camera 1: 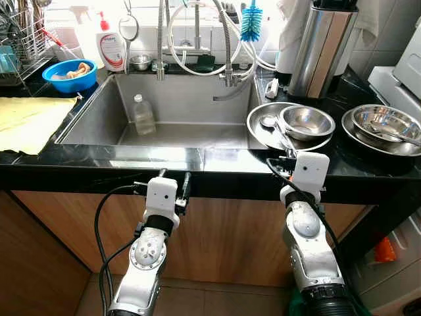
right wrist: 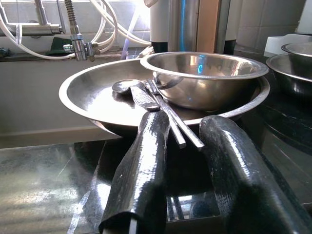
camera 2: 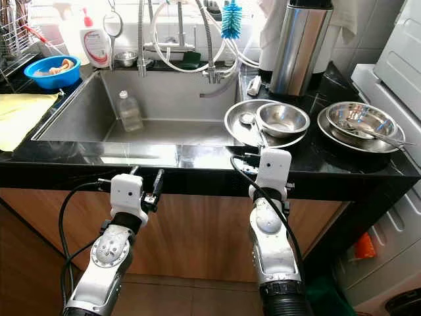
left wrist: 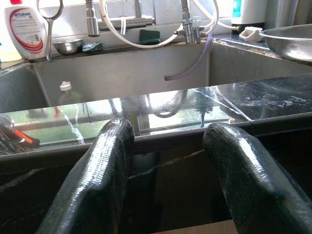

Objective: Kitchen organization

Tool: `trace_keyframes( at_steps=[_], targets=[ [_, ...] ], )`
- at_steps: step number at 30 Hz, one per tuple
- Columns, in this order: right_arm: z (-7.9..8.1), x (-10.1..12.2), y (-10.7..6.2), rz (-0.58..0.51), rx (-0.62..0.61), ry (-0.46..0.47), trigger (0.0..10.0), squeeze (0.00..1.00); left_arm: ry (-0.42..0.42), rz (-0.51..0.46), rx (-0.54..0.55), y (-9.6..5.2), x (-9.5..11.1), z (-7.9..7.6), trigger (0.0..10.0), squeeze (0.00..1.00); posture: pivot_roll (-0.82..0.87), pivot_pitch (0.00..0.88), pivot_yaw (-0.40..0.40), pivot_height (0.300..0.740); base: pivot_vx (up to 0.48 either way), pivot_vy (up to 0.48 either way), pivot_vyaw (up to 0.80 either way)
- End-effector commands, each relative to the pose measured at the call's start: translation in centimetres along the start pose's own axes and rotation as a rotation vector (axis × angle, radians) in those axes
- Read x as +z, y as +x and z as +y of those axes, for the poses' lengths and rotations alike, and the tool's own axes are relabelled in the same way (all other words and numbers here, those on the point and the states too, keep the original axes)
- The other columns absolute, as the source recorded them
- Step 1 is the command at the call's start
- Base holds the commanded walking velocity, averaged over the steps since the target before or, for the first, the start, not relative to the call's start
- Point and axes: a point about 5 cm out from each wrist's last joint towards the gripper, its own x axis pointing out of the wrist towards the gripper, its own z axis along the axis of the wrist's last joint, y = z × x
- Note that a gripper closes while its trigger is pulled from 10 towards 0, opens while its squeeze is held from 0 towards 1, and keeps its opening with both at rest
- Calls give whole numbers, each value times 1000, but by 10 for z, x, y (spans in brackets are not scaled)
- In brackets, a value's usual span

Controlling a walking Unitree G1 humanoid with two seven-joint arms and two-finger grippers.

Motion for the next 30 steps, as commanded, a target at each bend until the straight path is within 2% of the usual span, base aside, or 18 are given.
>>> trace_keyframes(
  at_steps=[1, 3, 4, 10, 11, 18, 21, 23, 24, 25, 26, 30],
  targets=[
    [0, 7, 2, -27, -5, 21, 6314, 0, 3, 7, 0, 0, -1, 0, 10000, 0, -81, 0, 3, 740, 0, 0, 0],
    [0, 7, 2, -27, -4, 21, 1686, 0, 2, 7, 1, 1, -1, 0, 10000, 0, -80, 0, 1, 740, 0, 0, 0],
    [1, 7, 2, -26, -2, 21, 392, 0, 2, 8, 3, 1, -1, 0, 10000, 0, -80, 0, 2, 740, 0, 0, 0],
    [2, 6, 2, -20, 6, 21, 0, 0, 3, 8, 5, 0, -1, 0, 10000, 0, -79, 0, 1, 740, 0, 0, 0],
    [2, 5, 2, -18, 9, 20, 549, 0, 3, 8, 6, 0, -1, 1, 10000, 0, -78, 0, 0, 740, 0, 0, 0],
    [5, 6, 3, -19, 33, 33, 941, 0, 6, 10, 11, 0, -1, 2, 10000, 0, -77, 0, 0, 740, 0, 0, 0],
    [8, 9, 3, -33, 49, 44, 2039, 0, 6, 10, 14, 0, -1, 2, 10000, 0, -77, 0, 0, 740, 0, 0, 0],
    [8, 9, 3, -34, 50, 45, 2039, 0, 6, 10, 13, 0, -1, 2, 10000, 0, -77, 0, 0, 740, 0, 0, 0],
    [11, 14, 3, -65, 75, 49, 8941, 0, 6, 9, 14, 0, -1, 2, 10000, 0, -79, 0, 0, 740, 0, 0, 0],
    [11, 14, 3, -65, 75, 49, 8941, 0, 6, 9, 14, 0, -1, 2, 10000, 0, -79, 0, 0, 740, 0, 0, 0],
    [13, 17, 2, -85, 87, 57, 10000, 0, 6, 9, 15, 1, -1, 2, 10000, 0, -77, 0, -1, 740, 0, 0, 0],
    [16, 25, 2, -136, 110, 75, 10000, 0, 6, 8, 17, 1, -1, 2, 10000, 0, -75, 0, -2, 740, 0, 0, 0]
  ],
)
